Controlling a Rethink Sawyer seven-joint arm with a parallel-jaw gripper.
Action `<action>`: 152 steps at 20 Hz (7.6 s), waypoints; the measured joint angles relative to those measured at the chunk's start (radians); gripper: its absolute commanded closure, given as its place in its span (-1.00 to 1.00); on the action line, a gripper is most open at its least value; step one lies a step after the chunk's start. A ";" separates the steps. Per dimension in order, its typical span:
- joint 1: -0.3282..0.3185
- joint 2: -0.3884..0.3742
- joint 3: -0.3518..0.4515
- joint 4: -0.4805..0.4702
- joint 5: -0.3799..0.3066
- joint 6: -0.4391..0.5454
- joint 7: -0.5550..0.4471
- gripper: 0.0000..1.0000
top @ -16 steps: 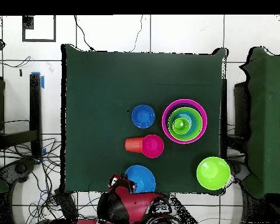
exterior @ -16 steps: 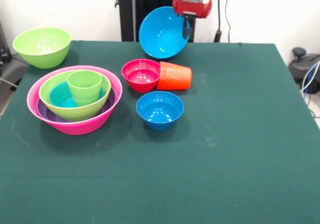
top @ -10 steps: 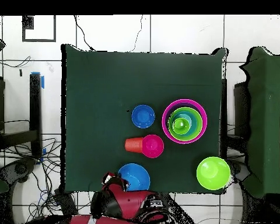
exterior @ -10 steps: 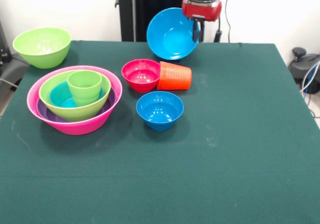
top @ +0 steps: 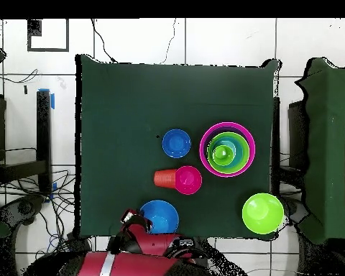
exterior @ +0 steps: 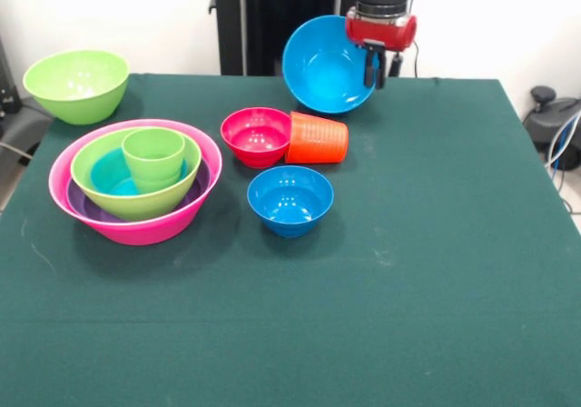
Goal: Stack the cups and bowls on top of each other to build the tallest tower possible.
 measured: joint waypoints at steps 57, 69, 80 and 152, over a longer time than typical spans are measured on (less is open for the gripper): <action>0.345 -0.241 -0.170 0.003 0.410 0.048 0.173 1.00; 0.423 -0.144 -0.326 0.001 0.401 0.147 0.173 1.00; 0.505 -0.066 -0.360 0.001 0.401 0.216 0.173 -1.00; -0.059 -0.152 -0.086 -0.153 -0.360 0.434 0.173 -1.00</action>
